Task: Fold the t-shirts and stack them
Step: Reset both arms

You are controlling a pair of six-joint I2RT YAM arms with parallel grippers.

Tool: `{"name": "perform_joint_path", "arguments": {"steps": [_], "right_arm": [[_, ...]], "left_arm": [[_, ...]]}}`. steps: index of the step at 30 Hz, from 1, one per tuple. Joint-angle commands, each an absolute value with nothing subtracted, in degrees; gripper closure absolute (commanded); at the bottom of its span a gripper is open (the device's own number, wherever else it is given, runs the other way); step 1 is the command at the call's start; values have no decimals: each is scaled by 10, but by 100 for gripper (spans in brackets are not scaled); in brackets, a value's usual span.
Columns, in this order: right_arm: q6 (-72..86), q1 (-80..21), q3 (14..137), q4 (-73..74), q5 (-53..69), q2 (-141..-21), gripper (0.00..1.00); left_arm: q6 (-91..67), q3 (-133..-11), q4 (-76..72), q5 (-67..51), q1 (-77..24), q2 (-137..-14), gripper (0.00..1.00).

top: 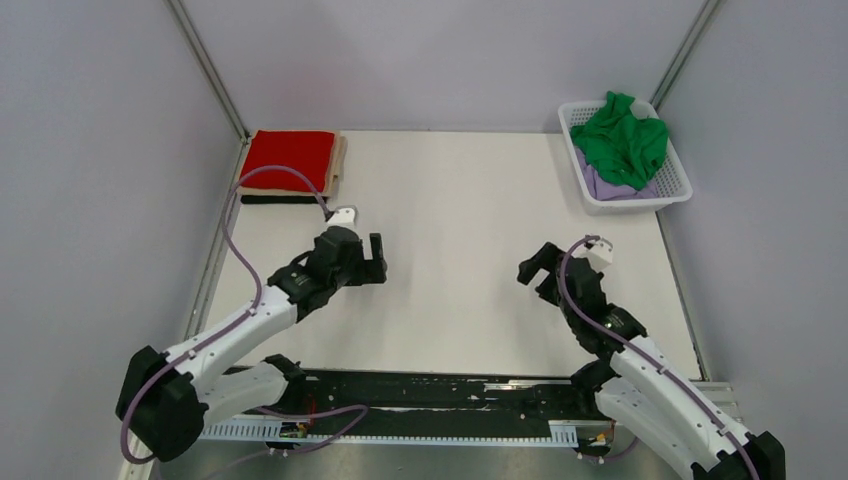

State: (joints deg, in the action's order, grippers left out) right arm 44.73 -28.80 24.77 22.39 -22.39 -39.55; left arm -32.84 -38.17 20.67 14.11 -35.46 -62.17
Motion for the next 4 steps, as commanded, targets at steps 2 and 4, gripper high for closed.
{"name": "perform_joint_path", "arguments": {"steps": [2, 4], "right_arm": [[464, -286, 230, 195, -235, -358, 0], [461, -286, 230, 195, -240, -348, 0]], "left_arm": [[-359, -393, 166, 170, -352, -556, 0], [-362, -387, 165, 174, -352, -549, 0]]}}
